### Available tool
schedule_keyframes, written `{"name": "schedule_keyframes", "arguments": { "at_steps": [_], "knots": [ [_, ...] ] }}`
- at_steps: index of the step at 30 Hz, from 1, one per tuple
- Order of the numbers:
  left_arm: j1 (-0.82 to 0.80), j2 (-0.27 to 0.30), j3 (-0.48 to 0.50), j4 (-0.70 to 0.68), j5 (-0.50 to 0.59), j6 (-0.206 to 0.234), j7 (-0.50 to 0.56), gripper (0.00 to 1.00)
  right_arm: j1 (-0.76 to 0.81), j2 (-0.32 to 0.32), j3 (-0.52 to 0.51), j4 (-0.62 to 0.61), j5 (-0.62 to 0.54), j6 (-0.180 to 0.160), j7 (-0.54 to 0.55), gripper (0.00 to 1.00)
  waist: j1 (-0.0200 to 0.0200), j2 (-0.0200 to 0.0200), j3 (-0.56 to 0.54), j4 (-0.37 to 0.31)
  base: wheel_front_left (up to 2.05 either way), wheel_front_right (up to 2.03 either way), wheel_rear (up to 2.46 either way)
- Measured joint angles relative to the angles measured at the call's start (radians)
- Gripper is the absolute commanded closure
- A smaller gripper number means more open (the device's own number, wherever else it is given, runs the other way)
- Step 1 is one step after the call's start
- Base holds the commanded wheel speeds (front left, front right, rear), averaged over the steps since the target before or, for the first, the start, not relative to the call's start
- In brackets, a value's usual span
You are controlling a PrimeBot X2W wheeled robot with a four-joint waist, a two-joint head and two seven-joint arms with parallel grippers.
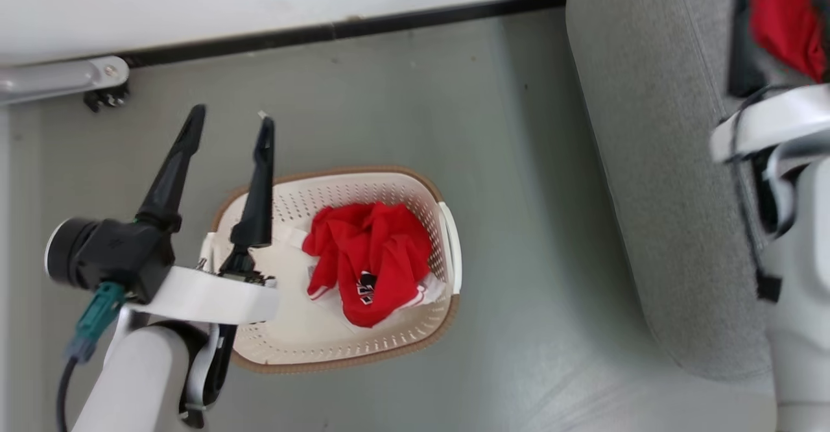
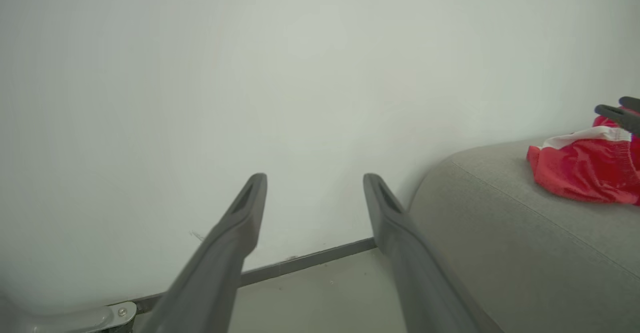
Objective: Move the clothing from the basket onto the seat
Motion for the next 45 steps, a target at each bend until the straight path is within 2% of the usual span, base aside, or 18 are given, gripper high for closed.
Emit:
{"name": "schedule_keyframes", "arguments": {
  "at_steps": [8,14,22,45],
  "knots": [
    [0.046,0.01,0.026,0.034,-0.025,-0.001,-0.091,0.0,0.107,-0.001,0.138,0.025,0.121,0.0,0.0,0.0,0.0,0.0,-0.072,0.037,0.0,0.0,0.0],
    [0.073,0.01,0.028,0.043,-0.034,-0.015,-0.137,0.0,0.167,-0.003,0.236,-0.017,0.17,0.0,0.0,0.0,0.0,0.0,-0.128,0.063,0.0,0.0,0.0],
    [0.132,0.005,0.044,0.08,-0.047,-0.033,-0.14,0.0,0.264,-0.006,0.24,-0.06,0.185,0.0,0.0,0.0,0.0,0.0,-0.197,0.087,0.0,0.0,0.0],
    [0.267,0.02,0.087,0.174,-0.037,-0.033,-0.147,0.0,0.468,-0.003,0.244,-0.183,0.209,0.0,0.0,0.0,0.0,0.0,-0.351,0.115,0.0,0.0,0.0]
  ]
}}
